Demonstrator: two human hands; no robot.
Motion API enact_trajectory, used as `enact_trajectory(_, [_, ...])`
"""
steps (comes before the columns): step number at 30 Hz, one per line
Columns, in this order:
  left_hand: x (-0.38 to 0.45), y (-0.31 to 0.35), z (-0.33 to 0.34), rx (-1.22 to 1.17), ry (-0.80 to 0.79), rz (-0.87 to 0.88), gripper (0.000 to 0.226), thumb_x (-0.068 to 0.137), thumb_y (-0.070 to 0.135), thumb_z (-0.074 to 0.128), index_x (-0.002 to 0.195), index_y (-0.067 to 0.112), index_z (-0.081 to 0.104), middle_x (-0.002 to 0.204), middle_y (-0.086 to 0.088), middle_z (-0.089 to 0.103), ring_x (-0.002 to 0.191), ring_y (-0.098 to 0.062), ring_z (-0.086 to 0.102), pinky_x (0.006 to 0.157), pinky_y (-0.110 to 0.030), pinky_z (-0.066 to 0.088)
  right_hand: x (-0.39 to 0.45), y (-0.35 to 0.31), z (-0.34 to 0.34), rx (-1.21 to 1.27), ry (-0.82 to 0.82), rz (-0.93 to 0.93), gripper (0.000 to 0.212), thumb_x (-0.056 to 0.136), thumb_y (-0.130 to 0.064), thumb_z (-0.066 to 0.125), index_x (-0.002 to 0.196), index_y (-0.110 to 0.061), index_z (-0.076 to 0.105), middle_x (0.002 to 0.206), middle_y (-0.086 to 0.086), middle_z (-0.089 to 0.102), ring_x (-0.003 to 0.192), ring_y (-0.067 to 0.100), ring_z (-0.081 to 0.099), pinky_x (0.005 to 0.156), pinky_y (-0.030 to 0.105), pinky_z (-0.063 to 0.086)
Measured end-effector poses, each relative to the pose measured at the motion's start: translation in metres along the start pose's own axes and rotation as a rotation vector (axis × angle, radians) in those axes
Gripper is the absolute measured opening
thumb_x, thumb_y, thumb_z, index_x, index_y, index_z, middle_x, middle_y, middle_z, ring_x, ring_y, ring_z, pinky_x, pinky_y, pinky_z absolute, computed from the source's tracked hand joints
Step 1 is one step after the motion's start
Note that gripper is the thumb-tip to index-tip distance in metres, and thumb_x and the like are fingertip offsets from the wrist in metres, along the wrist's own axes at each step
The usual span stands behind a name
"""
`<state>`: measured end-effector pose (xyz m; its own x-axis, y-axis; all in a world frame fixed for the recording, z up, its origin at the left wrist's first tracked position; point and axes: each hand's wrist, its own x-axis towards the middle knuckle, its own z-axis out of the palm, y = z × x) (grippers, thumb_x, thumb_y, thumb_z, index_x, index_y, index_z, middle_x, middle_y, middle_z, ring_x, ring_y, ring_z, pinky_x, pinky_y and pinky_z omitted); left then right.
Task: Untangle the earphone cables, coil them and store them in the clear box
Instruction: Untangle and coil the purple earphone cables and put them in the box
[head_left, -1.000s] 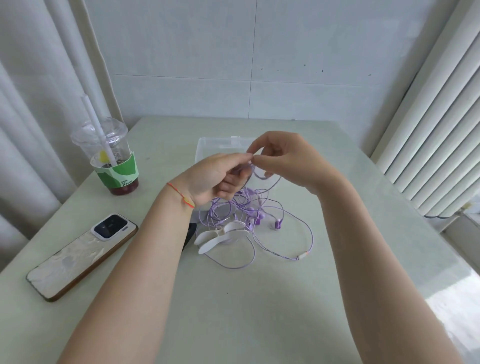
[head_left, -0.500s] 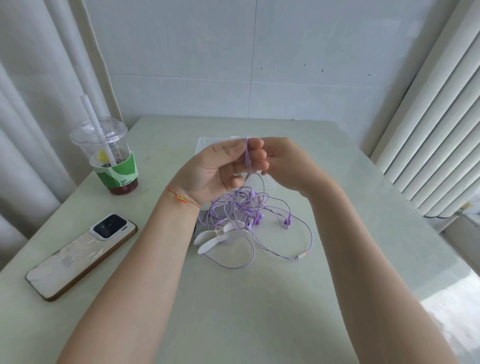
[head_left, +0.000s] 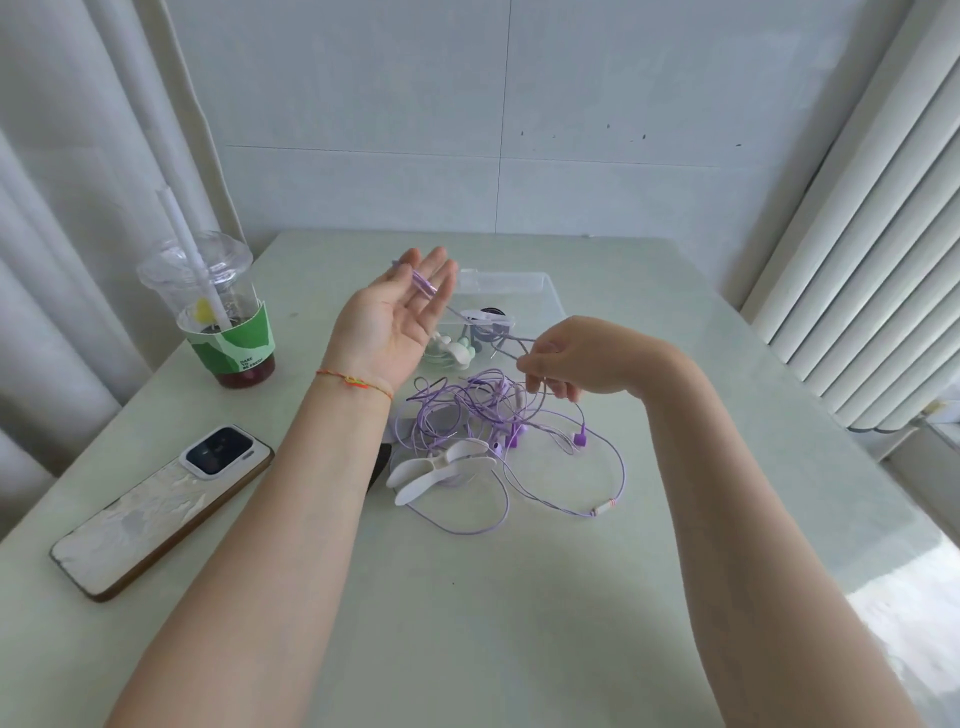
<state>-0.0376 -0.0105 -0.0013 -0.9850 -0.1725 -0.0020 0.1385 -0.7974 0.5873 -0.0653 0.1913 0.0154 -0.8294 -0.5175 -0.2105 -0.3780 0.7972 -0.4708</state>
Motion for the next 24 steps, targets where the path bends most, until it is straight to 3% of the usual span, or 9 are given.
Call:
enact_trajectory(5, [0.005,-0.007,-0.011,0.522,0.147,0.186,0.016,0.101,0.008,0.043,0.097,0.01,0.059,0.114,-0.007,0.064,0.113,-0.021,0.062,0.063,-0.03,0.058,-0.005,0.002,-0.006,0.094,-0.009,-0.031,0.028,0.092,-0.028,0.055,0.072,-0.013,0.067,0.065,-0.005,0.063,0.059,0.012,0.059,0.065,0.023,0.05])
enact_trajectory(7, [0.008,-0.008,-0.014,1.023,0.213,0.333,0.019,0.098,0.008,0.043,0.092,0.013,0.061,0.105,-0.003,0.067,0.108,-0.022,0.064,0.066,-0.03,0.055,-0.005,0.004,-0.008,0.108,-0.018,-0.016,0.029,0.093,-0.029,0.057,0.074,-0.01,0.068,0.068,-0.003,0.066,0.062,0.012,0.061,0.068,0.024,0.052])
enact_trajectory(9, [0.008,-0.006,-0.016,1.563,0.179,0.406,0.023,0.093,0.01,0.04,0.084,0.017,0.06,0.096,0.001,0.069,0.098,-0.023,0.065,0.079,-0.03,0.049,-0.002,0.006,-0.008,0.162,0.063,-0.023,0.036,0.094,-0.035,0.058,0.08,-0.002,0.067,0.074,0.003,0.069,0.067,0.015,0.062,0.074,0.028,0.053])
enact_trajectory(11, [0.007,-0.006,-0.015,1.797,0.113,0.399,0.022,0.092,0.011,0.037,0.083,0.018,0.056,0.09,0.004,0.067,0.095,-0.026,0.063,0.087,-0.034,0.047,0.0,0.006,-0.007,0.413,0.171,-0.066,0.04,0.094,-0.034,0.059,0.083,0.004,0.065,0.075,0.009,0.069,0.071,0.02,0.063,0.081,0.035,0.055])
enact_trajectory(14, [0.003,-0.005,-0.008,1.776,0.076,0.396,0.023,0.094,0.009,0.038,0.09,0.009,0.06,0.081,0.007,0.06,0.092,-0.027,0.06,0.082,-0.032,0.047,0.0,0.004,-0.009,0.851,0.22,-0.149,0.031,0.097,-0.027,0.056,0.079,-0.001,0.059,0.07,0.013,0.065,0.068,0.025,0.063,0.08,0.038,0.057])
enact_trajectory(17, [0.002,-0.006,-0.005,1.767,0.026,0.322,0.023,0.095,0.01,0.038,0.092,0.001,0.059,0.088,0.005,0.064,0.091,-0.027,0.058,0.073,-0.03,0.041,0.002,0.006,-0.011,1.074,0.264,-0.13,0.029,0.099,-0.023,0.052,0.074,-0.009,0.052,0.053,0.001,0.045,0.047,0.018,0.044,0.058,0.032,0.053])
enact_trajectory(19, [0.002,-0.007,-0.006,1.777,0.002,0.264,0.025,0.095,0.014,0.041,0.091,-0.002,0.059,0.093,-0.004,0.066,0.085,-0.027,0.054,0.067,-0.032,0.036,0.006,0.01,-0.011,1.047,0.348,-0.061,0.028,0.099,-0.023,0.051,0.074,-0.01,0.055,0.049,-0.003,0.032,0.044,0.015,0.026,0.047,0.025,0.034])
enact_trajectory(20, [0.002,-0.008,-0.006,1.768,-0.007,0.236,0.028,0.095,0.02,0.044,0.088,-0.003,0.059,0.086,-0.008,0.063,0.08,-0.026,0.051,0.064,-0.032,0.033,0.008,0.012,-0.01,1.008,0.402,-0.012,0.028,0.098,-0.023,0.052,0.074,-0.01,0.057,0.048,-0.005,0.03,0.044,0.014,0.023,0.045,0.024,0.027])
enact_trajectory(24, [-0.002,-0.006,-0.008,1.76,-0.023,0.154,0.049,0.095,0.041,0.051,0.058,0.011,0.041,0.057,-0.003,0.036,0.058,-0.02,0.036,0.057,-0.032,0.027,0.013,0.019,-0.011,0.697,0.646,0.189,0.026,0.09,-0.022,0.055,0.069,-0.011,0.066,0.046,-0.006,0.04,0.043,0.012,0.032,0.044,0.021,0.027])
